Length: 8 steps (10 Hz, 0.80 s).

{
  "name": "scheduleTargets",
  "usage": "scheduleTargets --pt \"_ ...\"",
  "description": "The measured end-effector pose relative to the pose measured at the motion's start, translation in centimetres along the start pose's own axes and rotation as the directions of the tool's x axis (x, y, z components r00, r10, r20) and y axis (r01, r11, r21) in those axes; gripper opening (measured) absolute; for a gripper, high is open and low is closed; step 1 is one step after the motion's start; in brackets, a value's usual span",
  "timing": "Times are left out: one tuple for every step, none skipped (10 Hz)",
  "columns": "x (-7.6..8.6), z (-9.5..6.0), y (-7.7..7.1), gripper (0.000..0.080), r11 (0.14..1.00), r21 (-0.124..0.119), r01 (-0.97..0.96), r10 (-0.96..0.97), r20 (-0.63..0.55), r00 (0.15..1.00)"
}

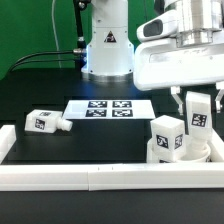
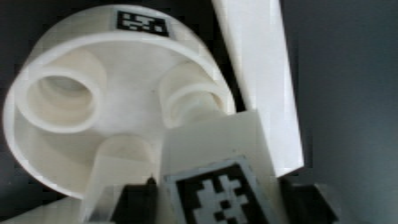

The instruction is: Assemble stool

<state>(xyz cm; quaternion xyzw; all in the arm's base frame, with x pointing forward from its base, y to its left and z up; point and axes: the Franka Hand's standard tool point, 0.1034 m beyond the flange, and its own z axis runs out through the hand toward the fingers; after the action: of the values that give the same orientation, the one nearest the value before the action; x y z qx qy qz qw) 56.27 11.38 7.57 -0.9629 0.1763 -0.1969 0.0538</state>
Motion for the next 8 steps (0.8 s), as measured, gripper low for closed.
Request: scheduleTargets --pt "-0.28 0.38 0.22 0.0322 1.000 -0.005 0.002 -0.002 0.002 1.000" --pt "-0.19 0.47 0.22 0.0322 1.000 -0.004 0.003 -0.003 -0.010 1.000" --pt "-0.12 0.55 0.13 0.0322 1.000 -0.002 0.007 -0.007 -0.025 1.000" --pt "-0.23 0.75 0.25 0.0322 1.000 -0.004 0.008 -0.008 -0.026 1.000" --pt "-0.15 0.76 0.28 0.0322 1.000 -0.004 0.008 -0.008 -0.033 0.999" --pt "-0.15 0.77 0.28 0.0322 1.000 -0.004 0.008 -0.008 -0.032 0.999" --pt "-0.14 0.77 0.28 0.0322 1.000 -0.004 0.008 -0.008 -0.032 0.999" --pt "-0.15 0.77 0.29 0.0322 1.000 -0.004 0.008 -0.008 -0.032 0.999"
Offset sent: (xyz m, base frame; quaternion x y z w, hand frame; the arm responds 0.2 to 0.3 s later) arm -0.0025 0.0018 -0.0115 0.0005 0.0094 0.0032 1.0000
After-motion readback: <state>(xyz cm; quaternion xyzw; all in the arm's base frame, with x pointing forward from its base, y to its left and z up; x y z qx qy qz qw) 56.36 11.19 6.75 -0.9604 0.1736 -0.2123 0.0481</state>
